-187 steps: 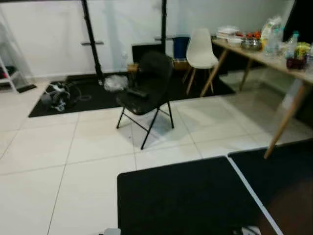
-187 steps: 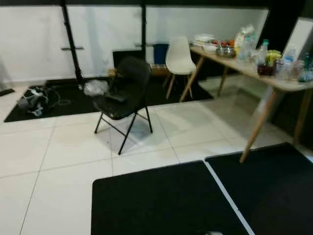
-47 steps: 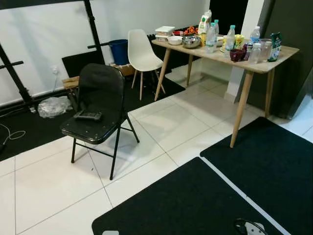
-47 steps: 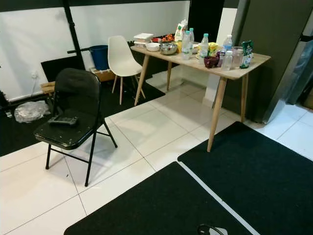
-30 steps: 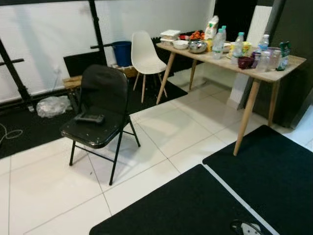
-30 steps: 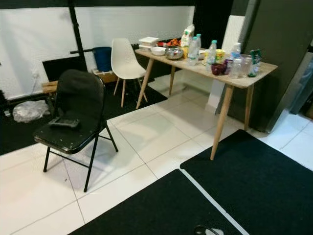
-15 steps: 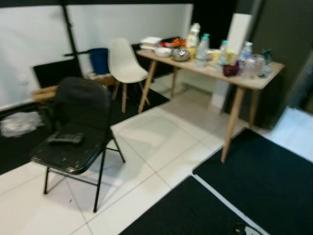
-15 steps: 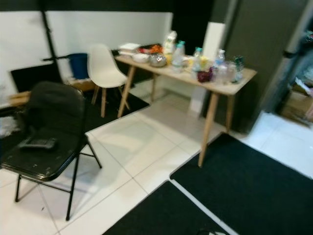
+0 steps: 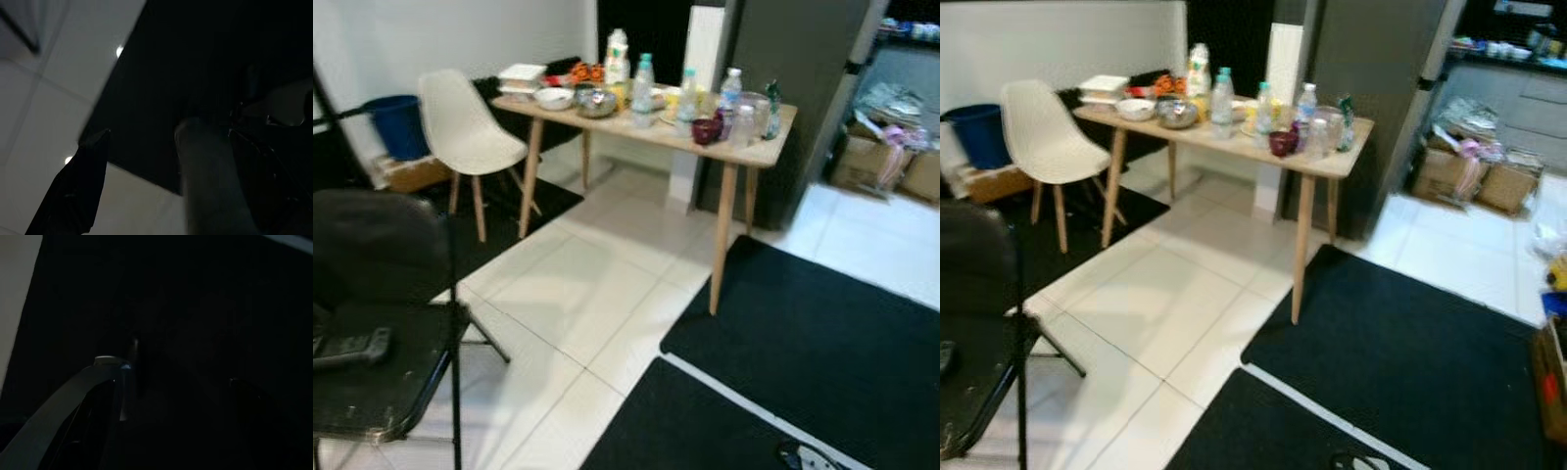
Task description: Restocking fridge
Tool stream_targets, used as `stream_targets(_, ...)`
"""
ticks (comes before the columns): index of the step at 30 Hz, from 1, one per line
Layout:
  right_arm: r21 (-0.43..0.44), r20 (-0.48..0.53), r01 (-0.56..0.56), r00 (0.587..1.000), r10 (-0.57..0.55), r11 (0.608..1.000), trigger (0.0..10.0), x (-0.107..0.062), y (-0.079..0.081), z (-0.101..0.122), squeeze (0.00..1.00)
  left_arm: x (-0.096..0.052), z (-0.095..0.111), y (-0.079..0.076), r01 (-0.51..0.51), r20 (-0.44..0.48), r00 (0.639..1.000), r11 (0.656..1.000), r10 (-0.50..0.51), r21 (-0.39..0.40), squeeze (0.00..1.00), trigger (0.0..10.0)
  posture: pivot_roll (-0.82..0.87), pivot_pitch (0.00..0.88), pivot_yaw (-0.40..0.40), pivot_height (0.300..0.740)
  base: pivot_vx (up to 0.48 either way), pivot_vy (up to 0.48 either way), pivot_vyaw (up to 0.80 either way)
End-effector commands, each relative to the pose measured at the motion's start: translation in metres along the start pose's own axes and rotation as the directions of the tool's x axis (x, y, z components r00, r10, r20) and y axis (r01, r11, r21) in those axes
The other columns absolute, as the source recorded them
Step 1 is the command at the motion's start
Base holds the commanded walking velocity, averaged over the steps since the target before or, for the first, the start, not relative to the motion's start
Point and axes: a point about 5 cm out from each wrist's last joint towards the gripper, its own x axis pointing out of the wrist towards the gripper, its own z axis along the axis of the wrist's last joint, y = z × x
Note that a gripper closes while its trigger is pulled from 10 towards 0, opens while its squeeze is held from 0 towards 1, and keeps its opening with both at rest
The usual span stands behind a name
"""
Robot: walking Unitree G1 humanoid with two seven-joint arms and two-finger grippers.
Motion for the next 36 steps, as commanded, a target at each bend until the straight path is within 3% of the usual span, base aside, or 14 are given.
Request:
stream_targets(1, 0.013, 0.002, 0.016, 1.000, -0.016, 1.000, 10.0, -0.0003, -0.0050, 0.0009, 0.00, 0.0003, -0.0010, -0.0022, 0.005, -0.002, 1.000, 1.000, -0.005, -0.004, 0.00, 10.0, -0.04, 0.000, 0.028, 0.740, 0.292, 0.000, -0.79)
stream_targets(13, 0.021, 0.002, 0.019, 1.000, -0.019, 1.000, 10.0, -0.0005, -0.0066, 0.0004, 0.00, 0.0005, -0.0010, -0.0033, 0.006, 0.000, 1.000, 1.000, -0.006, -0.007, 0.00, 10.0, -0.04, 0.000, 0.026, 0.740, 0.294, 0.000, -0.78)
stream_targets(28, 0.020, 0.006, 0.020, 1.000, -0.020, 1.000, 10.0, -0.0005, -0.0065, 0.0010, 0.00, 0.0007, -0.0001, -0.0038, 0.008, 0.001, 1.000, 1.000, -0.008, -0.009, 0.00, 10.0, -0.04, 0.000, 0.026, 0.740, 0.287, 0.000, 0.00)
stream_targets(36, 0.014, 0.005, 0.017, 1.000, -0.017, 1.000, 10.0, -0.0005, -0.0066, 0.0008, 0.00, 0.0009, 0.0002, -0.0043, 0.009, 0.002, 1.000, 1.000, -0.009, -0.009, 0.00, 10.0, -0.05, 0.000, 0.025, 0.740, 0.282, 0.000, -0.72)
